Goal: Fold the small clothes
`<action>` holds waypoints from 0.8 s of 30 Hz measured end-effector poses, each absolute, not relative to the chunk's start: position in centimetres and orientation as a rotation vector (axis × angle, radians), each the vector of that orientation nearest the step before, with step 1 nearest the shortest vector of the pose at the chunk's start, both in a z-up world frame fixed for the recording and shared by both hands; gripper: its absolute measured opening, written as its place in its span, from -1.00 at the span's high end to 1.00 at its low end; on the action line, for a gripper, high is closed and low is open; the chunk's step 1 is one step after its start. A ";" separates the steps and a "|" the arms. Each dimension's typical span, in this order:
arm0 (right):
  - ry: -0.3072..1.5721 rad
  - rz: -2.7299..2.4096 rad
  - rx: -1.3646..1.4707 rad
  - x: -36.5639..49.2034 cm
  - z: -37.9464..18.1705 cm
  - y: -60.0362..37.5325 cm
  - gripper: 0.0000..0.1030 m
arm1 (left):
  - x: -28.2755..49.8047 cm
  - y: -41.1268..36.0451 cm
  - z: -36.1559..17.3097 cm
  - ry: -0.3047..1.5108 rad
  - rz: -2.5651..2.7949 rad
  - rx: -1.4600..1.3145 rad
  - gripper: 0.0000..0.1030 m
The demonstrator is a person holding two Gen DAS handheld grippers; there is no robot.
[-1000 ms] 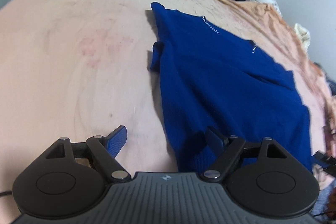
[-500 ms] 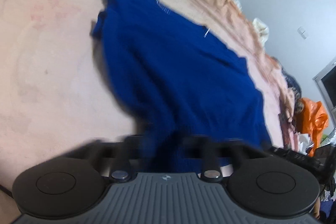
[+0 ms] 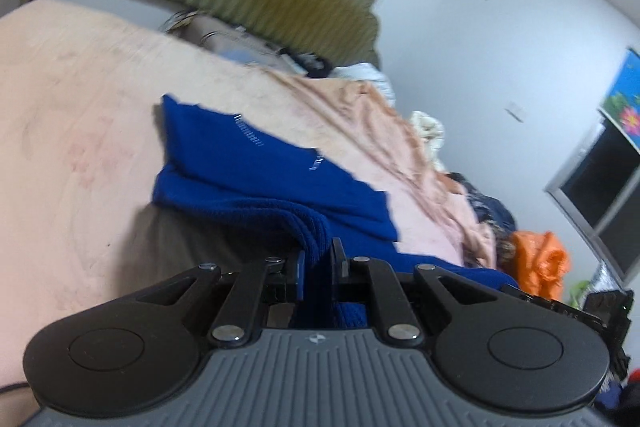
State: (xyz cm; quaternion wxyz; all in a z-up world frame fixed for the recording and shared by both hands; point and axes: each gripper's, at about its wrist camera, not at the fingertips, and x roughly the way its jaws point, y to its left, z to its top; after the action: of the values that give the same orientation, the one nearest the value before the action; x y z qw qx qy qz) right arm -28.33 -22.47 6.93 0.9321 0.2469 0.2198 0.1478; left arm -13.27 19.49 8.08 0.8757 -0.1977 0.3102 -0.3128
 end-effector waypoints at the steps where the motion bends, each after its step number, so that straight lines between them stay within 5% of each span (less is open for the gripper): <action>1: 0.443 0.321 0.491 -29.0 7.6 -22.5 0.79 | -13.7 19.4 8.4 0.644 -0.662 -0.401 0.78; 9: 0.538 0.366 0.445 -29.8 8.0 -22.4 0.78 | -11.4 18.8 5.9 0.796 -0.623 -0.395 0.78; 24: 0.414 0.261 0.781 -17.4 7.1 -26.9 0.78 | 1.2 14.6 9.6 0.743 -0.547 -0.382 0.78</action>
State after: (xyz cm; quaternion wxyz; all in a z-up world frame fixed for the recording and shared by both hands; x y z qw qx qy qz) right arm -17.41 -26.95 7.10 0.8958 0.3767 0.1997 0.1259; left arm 1.16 14.64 9.59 0.8780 -0.1831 0.3562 -0.2622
